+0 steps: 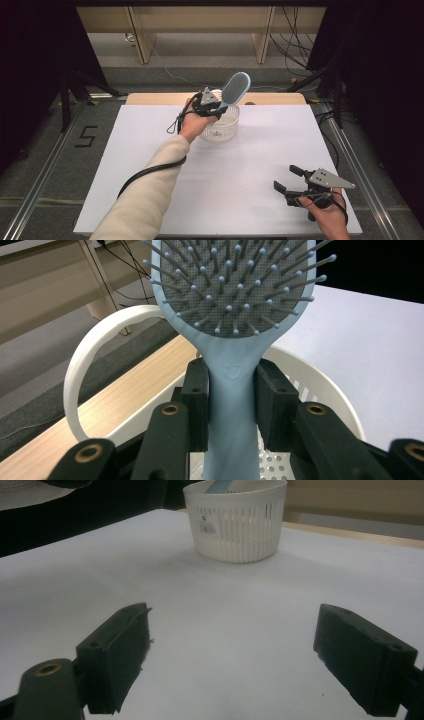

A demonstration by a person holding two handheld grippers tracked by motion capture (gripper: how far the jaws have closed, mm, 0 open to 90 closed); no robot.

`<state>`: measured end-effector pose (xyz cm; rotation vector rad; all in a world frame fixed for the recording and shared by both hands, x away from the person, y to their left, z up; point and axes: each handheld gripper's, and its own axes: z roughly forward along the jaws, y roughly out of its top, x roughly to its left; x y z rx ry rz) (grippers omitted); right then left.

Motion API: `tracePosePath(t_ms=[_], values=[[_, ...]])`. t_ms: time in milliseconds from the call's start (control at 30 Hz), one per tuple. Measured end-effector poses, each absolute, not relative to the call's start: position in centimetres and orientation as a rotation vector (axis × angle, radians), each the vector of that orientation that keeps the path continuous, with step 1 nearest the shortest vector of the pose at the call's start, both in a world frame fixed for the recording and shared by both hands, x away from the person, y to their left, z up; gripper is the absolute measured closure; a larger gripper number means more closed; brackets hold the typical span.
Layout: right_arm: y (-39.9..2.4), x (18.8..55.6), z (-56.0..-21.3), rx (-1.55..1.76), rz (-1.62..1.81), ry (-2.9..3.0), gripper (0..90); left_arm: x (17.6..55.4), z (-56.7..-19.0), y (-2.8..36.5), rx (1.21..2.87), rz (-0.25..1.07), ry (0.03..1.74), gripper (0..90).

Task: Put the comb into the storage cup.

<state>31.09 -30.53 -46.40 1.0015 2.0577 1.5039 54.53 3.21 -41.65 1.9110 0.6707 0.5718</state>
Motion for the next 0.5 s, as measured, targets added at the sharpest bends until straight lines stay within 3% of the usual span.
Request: tracePosePath(t_ms=[367,400,500], values=[[-30.53,31.09,-46.41,1.002,1.505,2.058,15.6,54.69,-42.27,3.29,1.936,0.551,0.684,68.1],[-30.53,31.09,-46.41,1.002,1.505,2.058,15.6,54.71,-42.29,3.28,1.947,0.541,0.693,66.1],[-30.54,31.08,-46.41,1.002,1.504,2.058,15.6,54.60,-42.26,3.09,1.981,0.541,0.729,49.3]])
